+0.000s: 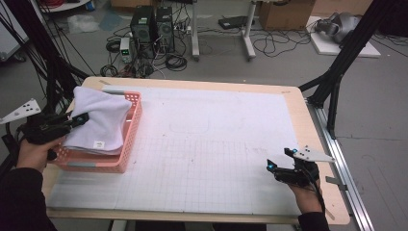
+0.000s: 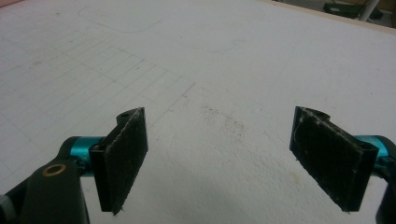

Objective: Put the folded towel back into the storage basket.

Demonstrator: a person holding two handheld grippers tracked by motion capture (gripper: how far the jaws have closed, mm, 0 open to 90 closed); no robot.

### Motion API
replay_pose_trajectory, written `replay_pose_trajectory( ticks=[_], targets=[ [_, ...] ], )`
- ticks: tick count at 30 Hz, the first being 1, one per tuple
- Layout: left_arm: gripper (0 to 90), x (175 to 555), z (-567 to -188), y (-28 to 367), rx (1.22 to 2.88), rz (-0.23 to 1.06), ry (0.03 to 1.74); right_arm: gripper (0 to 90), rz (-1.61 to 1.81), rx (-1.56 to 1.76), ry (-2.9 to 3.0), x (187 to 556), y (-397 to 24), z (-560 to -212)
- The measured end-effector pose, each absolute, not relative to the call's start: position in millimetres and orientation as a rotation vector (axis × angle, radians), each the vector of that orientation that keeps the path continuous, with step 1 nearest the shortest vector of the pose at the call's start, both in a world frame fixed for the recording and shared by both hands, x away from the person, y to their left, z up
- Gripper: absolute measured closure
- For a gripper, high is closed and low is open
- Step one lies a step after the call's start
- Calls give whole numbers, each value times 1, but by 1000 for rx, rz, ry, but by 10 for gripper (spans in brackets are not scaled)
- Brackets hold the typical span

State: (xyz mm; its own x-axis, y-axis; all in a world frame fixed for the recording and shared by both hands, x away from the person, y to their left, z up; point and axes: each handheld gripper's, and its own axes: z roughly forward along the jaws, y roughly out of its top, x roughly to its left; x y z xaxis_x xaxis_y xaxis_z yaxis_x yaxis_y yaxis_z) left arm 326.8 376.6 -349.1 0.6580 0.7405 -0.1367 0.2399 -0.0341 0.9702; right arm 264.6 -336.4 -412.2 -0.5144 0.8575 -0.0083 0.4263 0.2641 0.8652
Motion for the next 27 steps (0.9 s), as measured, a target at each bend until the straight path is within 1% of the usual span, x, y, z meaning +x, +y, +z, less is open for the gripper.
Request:
replay_pose_trajectory(
  ticks=[8, 19, 25, 27],
  targets=[
    [723, 325, -353, 375, 1613, 450, 803, 182, 1181, 1154, 2058, 265, -335, -412],
    [718, 336, -366, 366, 1635, 448, 853, 182, 1176, 1153, 2061, 265, -334, -412],
    [697, 341, -370, 365, 1681, 506, 941, 182, 1175, 1155, 2062, 264, -334, -412],
    [666, 342, -371, 366, 1696, 522, 993, 182, 1176, 1151, 2059, 264, -334, -412]
  ],
)
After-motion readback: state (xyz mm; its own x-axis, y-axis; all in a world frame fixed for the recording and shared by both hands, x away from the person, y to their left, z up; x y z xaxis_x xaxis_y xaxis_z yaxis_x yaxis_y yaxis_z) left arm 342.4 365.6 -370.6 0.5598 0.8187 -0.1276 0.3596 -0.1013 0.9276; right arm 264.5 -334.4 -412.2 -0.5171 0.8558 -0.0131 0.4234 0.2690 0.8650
